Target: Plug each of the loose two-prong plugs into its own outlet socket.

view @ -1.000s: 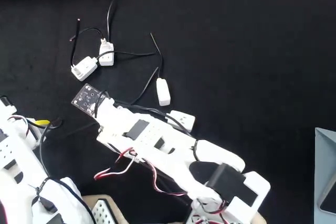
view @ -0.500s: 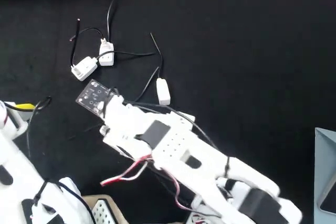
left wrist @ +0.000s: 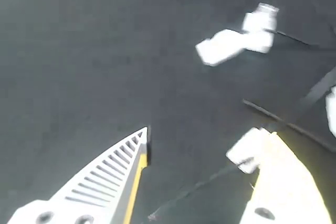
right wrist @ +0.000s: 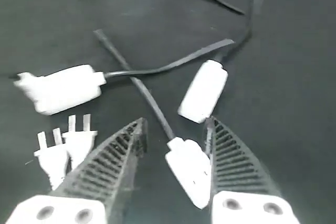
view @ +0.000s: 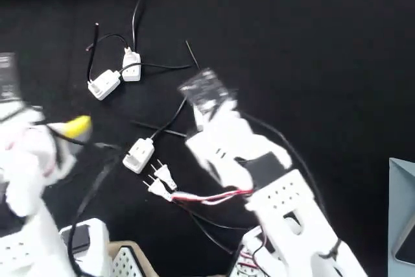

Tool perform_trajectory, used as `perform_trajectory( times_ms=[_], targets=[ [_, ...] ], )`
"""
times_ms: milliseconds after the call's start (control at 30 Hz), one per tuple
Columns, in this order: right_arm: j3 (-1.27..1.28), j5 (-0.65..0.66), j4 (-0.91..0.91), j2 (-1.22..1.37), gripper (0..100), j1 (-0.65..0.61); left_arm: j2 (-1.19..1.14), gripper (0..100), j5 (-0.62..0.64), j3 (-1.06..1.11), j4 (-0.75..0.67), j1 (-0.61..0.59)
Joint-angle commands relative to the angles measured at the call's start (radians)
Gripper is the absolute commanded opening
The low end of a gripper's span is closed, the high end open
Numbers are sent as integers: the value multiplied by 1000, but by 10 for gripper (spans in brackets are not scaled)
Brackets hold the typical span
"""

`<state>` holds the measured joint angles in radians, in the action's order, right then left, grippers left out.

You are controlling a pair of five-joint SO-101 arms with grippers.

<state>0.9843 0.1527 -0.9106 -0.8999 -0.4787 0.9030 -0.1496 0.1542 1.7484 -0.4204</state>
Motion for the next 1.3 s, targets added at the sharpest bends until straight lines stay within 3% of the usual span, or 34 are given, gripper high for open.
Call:
perform_trajectory(
  times_ms=[0,300,533,667,1133,1267],
  targets=[
    [16,44,-2,-44,177,89,-126,338,-48,101,-95,217],
    [41,48,3,-48,177,106,-466,338,-106,130,-259,435],
    [42,49,2,-48,177,109,-732,333,-112,131,-328,440],
    [35,49,2,-50,177,175,-848,333,-112,131,-371,438],
    [27,49,3,-50,177,222,-1117,330,-114,189,-508,449],
    [27,49,3,-50,177,221,-1123,201,-114,191,-528,447]
  ],
)
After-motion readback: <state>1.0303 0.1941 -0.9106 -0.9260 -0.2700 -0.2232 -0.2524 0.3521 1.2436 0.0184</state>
